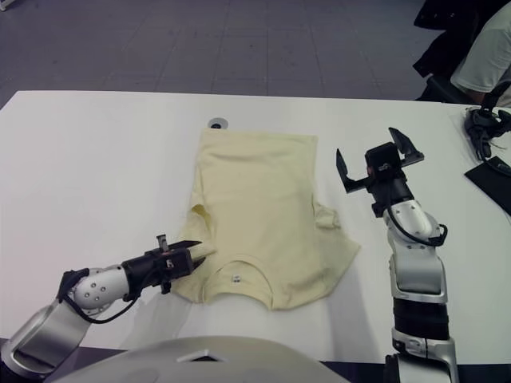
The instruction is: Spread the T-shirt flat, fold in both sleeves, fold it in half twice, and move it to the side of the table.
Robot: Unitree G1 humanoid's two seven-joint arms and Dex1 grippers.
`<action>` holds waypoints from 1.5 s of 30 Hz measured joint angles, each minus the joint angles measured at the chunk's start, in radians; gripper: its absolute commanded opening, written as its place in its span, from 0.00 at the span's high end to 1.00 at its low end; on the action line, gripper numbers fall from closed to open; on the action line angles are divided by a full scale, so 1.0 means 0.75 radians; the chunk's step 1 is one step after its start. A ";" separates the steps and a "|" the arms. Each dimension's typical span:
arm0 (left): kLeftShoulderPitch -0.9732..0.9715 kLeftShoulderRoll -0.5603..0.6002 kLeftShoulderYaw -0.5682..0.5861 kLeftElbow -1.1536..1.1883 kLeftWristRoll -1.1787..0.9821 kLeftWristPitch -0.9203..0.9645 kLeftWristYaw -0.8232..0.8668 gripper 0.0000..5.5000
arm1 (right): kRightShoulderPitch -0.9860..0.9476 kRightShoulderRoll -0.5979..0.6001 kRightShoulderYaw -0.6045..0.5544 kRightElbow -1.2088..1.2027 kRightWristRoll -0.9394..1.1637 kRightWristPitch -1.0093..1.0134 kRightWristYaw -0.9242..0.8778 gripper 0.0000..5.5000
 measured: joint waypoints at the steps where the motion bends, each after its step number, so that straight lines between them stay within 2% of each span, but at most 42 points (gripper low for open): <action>1: -0.020 -0.040 0.059 -0.006 -0.058 0.025 0.000 0.55 | 0.023 0.026 -0.038 -0.004 0.069 0.014 0.020 0.02; 6: -0.254 -0.382 0.476 -0.072 -0.649 0.364 0.100 0.39 | 0.185 0.083 -0.199 -0.013 0.537 0.239 0.215 0.02; 8: -0.389 -0.475 0.655 -0.040 -0.920 0.492 0.182 0.32 | 0.257 0.082 -0.273 -0.013 0.699 0.326 0.300 0.02; 10: -0.524 -0.494 0.884 0.043 -1.117 0.602 0.254 0.25 | 0.363 0.059 -0.359 -0.007 0.862 0.435 0.422 0.02; 11: -0.555 -0.444 0.993 0.121 -1.140 0.628 0.263 0.21 | 0.444 0.013 -0.396 0.002 0.919 0.489 0.505 0.02; 13: -0.531 -0.334 1.045 0.246 -1.094 0.619 0.241 0.13 | 0.550 -0.037 -0.426 0.015 0.938 0.529 0.584 0.02; 15: -0.534 -0.329 1.064 0.335 -1.093 0.608 0.253 0.06 | 0.594 -0.047 -0.432 0.024 0.977 0.561 0.632 0.02; 16: -0.560 -0.377 1.110 0.379 -1.148 0.621 0.308 0.03 | 0.615 -0.050 -0.439 0.024 0.988 0.572 0.652 0.02; 18: -0.584 -0.484 1.201 0.397 -1.275 0.653 0.419 0.02 | 0.617 -0.055 -0.441 0.048 0.991 0.578 0.659 0.02; 19: -0.572 -0.587 1.229 0.394 -1.342 0.670 0.500 0.02 | 0.608 -0.057 -0.441 0.068 0.992 0.582 0.656 0.02; 23: -0.469 -0.713 1.174 0.365 -1.343 0.651 0.623 0.02 | 0.584 -0.062 -0.423 0.105 0.979 0.575 0.661 0.02; 27: -0.465 -0.717 1.082 0.314 -1.299 0.595 0.650 0.02 | 0.587 -0.075 -0.389 0.106 0.967 0.565 0.697 0.15; 33: -0.396 -0.594 0.846 0.312 -1.044 0.449 0.580 0.02 | 0.650 -0.093 -0.367 0.133 0.949 0.514 0.780 0.33; 37: -0.373 -0.592 0.738 0.313 -0.978 0.391 0.546 0.02 | 0.652 -0.093 -0.360 0.151 0.935 0.483 0.778 0.45; 45: -0.340 -0.589 0.698 0.307 -0.967 0.367 0.503 0.02 | 0.639 -0.073 -0.310 0.156 0.927 0.464 0.757 0.72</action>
